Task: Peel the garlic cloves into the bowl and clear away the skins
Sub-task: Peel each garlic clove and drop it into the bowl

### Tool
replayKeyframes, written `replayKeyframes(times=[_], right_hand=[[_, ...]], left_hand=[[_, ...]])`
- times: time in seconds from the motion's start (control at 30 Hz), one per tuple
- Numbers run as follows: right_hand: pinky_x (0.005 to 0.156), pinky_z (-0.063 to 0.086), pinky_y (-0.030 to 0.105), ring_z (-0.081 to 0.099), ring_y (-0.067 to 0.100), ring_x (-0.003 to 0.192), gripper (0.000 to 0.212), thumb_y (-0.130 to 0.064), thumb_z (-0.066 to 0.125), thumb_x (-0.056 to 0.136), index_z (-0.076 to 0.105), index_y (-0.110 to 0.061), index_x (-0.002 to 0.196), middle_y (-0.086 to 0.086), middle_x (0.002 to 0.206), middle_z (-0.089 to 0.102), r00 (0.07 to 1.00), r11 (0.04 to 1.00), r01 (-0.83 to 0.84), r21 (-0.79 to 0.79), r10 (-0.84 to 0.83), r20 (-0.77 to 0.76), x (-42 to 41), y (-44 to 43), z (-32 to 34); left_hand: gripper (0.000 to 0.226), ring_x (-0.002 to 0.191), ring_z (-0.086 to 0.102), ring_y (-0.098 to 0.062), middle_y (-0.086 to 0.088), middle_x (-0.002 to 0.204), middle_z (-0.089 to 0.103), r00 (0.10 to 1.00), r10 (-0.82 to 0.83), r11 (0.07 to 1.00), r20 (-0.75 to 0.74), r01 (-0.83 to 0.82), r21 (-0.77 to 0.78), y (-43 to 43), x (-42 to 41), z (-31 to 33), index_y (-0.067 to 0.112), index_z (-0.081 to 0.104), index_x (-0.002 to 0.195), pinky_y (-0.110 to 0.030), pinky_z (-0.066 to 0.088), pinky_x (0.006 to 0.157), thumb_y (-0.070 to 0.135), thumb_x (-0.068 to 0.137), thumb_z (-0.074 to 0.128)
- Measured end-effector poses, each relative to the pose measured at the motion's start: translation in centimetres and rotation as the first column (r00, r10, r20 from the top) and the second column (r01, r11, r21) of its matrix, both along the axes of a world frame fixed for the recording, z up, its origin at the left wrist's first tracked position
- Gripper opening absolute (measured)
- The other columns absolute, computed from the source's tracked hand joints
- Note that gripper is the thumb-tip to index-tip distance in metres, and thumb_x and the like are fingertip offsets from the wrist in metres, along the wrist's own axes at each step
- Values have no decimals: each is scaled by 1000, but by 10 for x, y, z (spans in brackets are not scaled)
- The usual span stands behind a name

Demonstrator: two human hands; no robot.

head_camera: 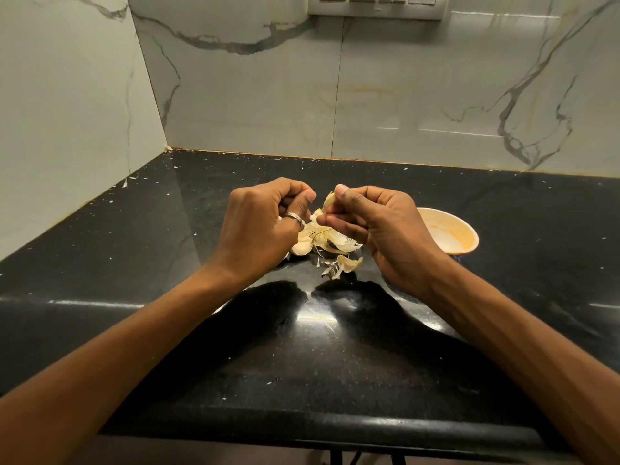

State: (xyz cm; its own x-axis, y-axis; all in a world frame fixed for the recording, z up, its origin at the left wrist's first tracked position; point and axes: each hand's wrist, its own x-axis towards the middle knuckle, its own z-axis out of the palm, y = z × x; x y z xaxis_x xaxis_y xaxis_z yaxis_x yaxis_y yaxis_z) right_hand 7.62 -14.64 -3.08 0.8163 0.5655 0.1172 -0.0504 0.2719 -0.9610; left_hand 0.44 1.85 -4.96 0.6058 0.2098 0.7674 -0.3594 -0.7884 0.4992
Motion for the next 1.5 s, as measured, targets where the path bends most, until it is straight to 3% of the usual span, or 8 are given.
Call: replayKeyframes(times=[0.13, 0.27, 0.43, 0.67, 0.9, 1.17, 1.33, 1.5], right_hand=[[80, 63, 28, 75, 31, 88, 18, -12, 62, 98, 70, 4, 94, 21, 91, 71, 1000, 1000, 6, -3, -6, -2, 0, 0, 0], [81, 63, 28, 75, 31, 89, 19, -12, 62, 99, 69, 6, 98, 22, 93, 71, 1000, 1000, 7, -11, -7, 1, 2, -1, 0], [78, 62, 26, 75, 22, 81, 17, -11, 62, 98, 69, 4, 96, 16, 86, 73, 1000, 1000, 8, -8, -8, 13, 2, 0, -1], [77, 61, 23, 74, 17, 80, 14, -9, 63, 98, 70, 1, 91, 13, 85, 73, 999, 1000, -6, 10, 6, 35, 1, 1, -4], [77, 61, 24, 75, 18, 82, 11, -1, 67, 92, 66, 6, 101, 11, 85, 75, 998, 1000, -22, 15, 21, 55, 1, 1, -5], [80, 62, 26, 74, 20, 83, 17, -2, 68, 92, 67, 8, 105, 15, 89, 74, 995, 999, 0, -45, 4, 96, 3, 0, -8], [77, 61, 24, 74, 19, 83, 17, -2, 67, 92, 66, 8, 105, 15, 90, 74, 996, 999, -4, -34, 7, 84, 2, 1, -7], [78, 61, 25, 75, 20, 83, 11, -1, 64, 95, 68, 6, 102, 16, 90, 74, 997, 1000, -5, -3, 5, 75, 3, 0, -7]], left_hand=[[16, 71, 70, -5, 6, 81, 70, 999, 7, 998, -32, -5, 57, 0, 1, -1, 9, 72, 108, -31, 59, 60, 12, 98, 60], [18, 72, 69, -10, 4, 80, 71, 1000, 3, 998, -21, -2, 66, 0, 0, 0, 11, 74, 97, -37, 59, 59, 11, 92, 57], [11, 72, 66, -6, 3, 81, 73, 1000, 19, 993, 17, -21, 113, -3, -2, 2, 13, 77, 96, -18, 54, 67, 15, 89, 68], [17, 68, 66, -9, 3, 78, 73, 1000, 24, 990, 11, -25, 136, -3, -1, 1, 14, 79, 95, -27, 54, 63, 28, 90, 70], [16, 65, 65, -11, 3, 76, 72, 999, 38, 987, -2, -37, 158, -2, 1, -1, 14, 78, 93, -33, 54, 61, 27, 91, 69], [13, 62, 63, -12, 1, 72, 70, 999, 52, 978, -5, -50, 203, -3, 0, -2, 12, 78, 89, -24, 47, 59, 20, 90, 68], [15, 61, 62, -11, 2, 71, 69, 999, 41, 983, -21, -36, 178, -2, 1, -2, 12, 77, 89, -26, 49, 59, 22, 92, 67], [17, 64, 66, -9, 6, 75, 69, 996, -31, 999, -78, 32, 16, -2, 0, 0, 12, 76, 94, -28, 56, 56, 26, 91, 68]])
